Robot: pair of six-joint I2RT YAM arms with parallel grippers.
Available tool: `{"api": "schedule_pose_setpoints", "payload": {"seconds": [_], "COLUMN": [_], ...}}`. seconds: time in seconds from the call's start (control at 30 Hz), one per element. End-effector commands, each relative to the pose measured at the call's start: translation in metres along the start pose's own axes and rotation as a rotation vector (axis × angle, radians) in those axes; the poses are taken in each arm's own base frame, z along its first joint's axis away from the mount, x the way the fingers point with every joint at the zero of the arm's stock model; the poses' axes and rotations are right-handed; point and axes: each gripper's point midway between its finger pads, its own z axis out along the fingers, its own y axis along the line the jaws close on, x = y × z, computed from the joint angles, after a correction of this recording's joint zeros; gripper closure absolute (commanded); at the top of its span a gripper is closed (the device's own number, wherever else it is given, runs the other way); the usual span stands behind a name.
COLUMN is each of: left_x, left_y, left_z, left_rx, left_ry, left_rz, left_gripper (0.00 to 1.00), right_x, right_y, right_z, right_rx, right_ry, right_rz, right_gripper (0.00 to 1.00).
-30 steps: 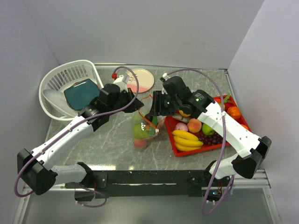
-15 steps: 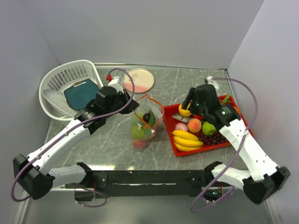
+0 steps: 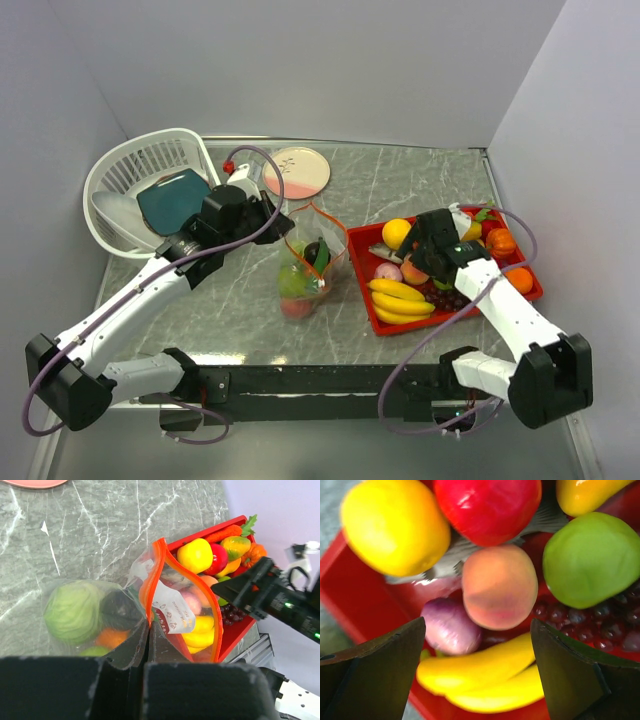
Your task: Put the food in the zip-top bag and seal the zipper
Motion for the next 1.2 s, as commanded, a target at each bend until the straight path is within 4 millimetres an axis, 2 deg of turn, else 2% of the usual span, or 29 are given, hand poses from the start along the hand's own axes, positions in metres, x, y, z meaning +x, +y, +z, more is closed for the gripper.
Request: {"api": "schedule_pose_setpoints", "payload": {"seconds": [0.0, 0.13, 0.23, 0.33, 0.43, 0.47, 0.5, 0.57, 0.67, 0.77, 0.83, 0.87, 0.93, 0.97, 1.03, 1.07, 1.1, 1.13, 1.17], "left_x": [-0.014, -0.014, -0.014, -0.016, -0.017, -0.018, -0.018, -0.017, -0.015, -0.014, -0.012, -0.011, -0.01, -0.011, -0.011, -0.01, -0.01, -0.011, -0.011], "left_y": [-0.007, -0.007, -0.007, -0.006, -0.006, -0.006, -0.006, -0.006, -0.007, -0.009, -0.009, -0.009, -0.01, -0.011, -0.01, -0.01, -0.01, -0.01, -0.01], "left_z": [-0.006, -0.006, -0.007, -0.008, -0.008, -0.008, -0.009, -0.008, -0.006, -0.004, -0.002, -0.001, 0.001, 0.001, 0.002, 0.002, 0.002, 0.002, 0.001], "left_rx": [0.026, 0.025, 0.025, 0.02, 0.015, 0.013, 0.014, 0.016, 0.024, 0.038, 0.046, 0.046, 0.05, 0.05, 0.047, 0.047, 0.046, 0.047, 0.048], "left_ry": [-0.044, -0.043, -0.043, -0.045, -0.048, -0.047, -0.05, -0.049, -0.042, -0.041, -0.034, -0.03, -0.024, -0.026, -0.023, -0.023, -0.024, -0.027, -0.024], "left_rz": [0.013, 0.014, 0.015, 0.019, 0.02, 0.02, 0.018, 0.015, 0.007, -0.001, -0.005, -0.005, -0.008, -0.008, -0.01, -0.011, -0.013, -0.014, -0.016], "left_gripper": [0.96, 0.96, 0.96, 0.96, 0.96, 0.96, 0.96, 0.96, 0.96, 0.96, 0.96, 0.96, 0.97, 0.97, 0.97, 0.97, 0.97, 0.97, 0.97], "right_x": [-0.009, 0.003, 0.007, 0.007, 0.001, 0.0, -0.002, -0.008, -0.017, -0.023, -0.028, -0.039, -0.036, -0.045, -0.036, -0.045, -0.042, -0.034, -0.039], "right_y": [0.005, 0.0, -0.003, -0.005, -0.004, -0.004, -0.004, 0.002, 0.009, 0.025, 0.048, 0.061, 0.089, 0.106, 0.136, 0.152, 0.165, 0.178, 0.19], "right_z": [0.022, 0.044, 0.052, 0.052, 0.042, 0.038, 0.033, 0.018, -0.005, -0.034, -0.061, -0.079, -0.107, -0.132, -0.154, -0.177, -0.179, -0.19, -0.207], "right_rx": [0.013, 0.051, 0.072, 0.078, 0.064, 0.058, 0.051, 0.001, -0.06, -0.181, -0.305, -0.361, -0.446, -0.499, -0.561, -0.615, -0.62, -0.647, -0.682], "right_ry": [-0.051, -0.023, -0.019, -0.025, -0.042, -0.046, -0.046, -0.06, -0.079, -0.084, -0.095, -0.121, -0.134, -0.162, -0.151, -0.175, -0.163, -0.161, -0.174], "right_rz": [0.031, 0.019, 0.023, 0.025, 0.022, 0.023, 0.017, 0.007, -0.011, -0.033, -0.055, -0.056, -0.096, -0.106, -0.165, -0.163, -0.186, -0.218, -0.223], "right_gripper": [0.07, 0.07, 0.07, 0.11, 0.29, 0.4, 0.42, 0.49, 0.5, 0.54, 0.54, 0.54, 0.54, 0.53, 0.52, 0.52, 0.52, 0.51, 0.51]}}
